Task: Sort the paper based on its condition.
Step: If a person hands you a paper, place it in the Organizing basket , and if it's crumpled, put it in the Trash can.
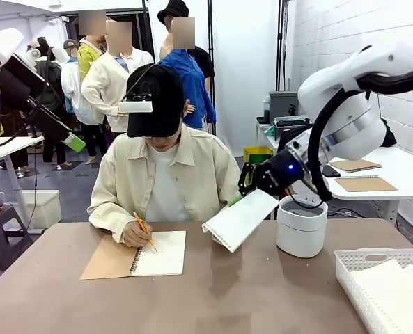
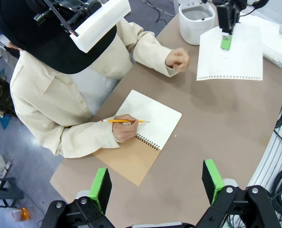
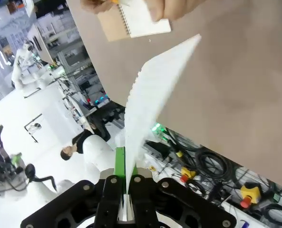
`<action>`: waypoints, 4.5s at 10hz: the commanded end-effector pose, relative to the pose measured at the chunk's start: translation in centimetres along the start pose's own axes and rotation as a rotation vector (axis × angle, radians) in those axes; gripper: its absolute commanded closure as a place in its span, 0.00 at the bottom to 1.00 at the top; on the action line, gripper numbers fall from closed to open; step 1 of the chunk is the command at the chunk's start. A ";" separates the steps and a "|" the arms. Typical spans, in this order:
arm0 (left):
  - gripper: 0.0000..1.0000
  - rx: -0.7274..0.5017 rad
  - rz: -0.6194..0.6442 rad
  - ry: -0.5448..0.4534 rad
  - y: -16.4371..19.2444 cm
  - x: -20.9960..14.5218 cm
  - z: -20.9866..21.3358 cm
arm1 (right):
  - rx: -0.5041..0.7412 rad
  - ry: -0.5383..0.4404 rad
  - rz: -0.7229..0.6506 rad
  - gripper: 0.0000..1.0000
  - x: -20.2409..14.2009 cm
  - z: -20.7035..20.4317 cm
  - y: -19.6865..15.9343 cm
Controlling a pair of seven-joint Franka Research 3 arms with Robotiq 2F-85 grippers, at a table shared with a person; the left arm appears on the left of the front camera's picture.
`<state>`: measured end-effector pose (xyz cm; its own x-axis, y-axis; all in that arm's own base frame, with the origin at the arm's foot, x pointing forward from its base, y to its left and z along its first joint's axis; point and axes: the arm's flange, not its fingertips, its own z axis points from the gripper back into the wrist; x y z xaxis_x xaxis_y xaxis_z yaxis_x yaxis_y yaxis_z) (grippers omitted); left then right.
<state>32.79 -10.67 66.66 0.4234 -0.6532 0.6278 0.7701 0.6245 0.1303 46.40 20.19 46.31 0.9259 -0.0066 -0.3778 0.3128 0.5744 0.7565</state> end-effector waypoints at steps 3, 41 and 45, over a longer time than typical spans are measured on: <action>0.00 0.003 0.003 -0.004 0.1 0.1 0.1 | -0.158 -0.038 0.292 1.00 -7.8 5.3 2.8; 0.00 0.003 0.003 -0.004 0.1 0.1 0.1 | -0.748 -0.593 0.443 1.00 -10.1 16.1 -17.6; 0.00 0.003 0.003 -0.004 0.1 0.1 0.1 | -0.721 -0.539 0.406 1.00 -10.0 13.9 -21.1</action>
<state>32.80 -10.69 66.72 0.4227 -0.6532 0.6283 0.7700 0.6244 0.1311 36.43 -3.58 44.75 0.9641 0.0361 0.2630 -0.0817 0.9830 0.1647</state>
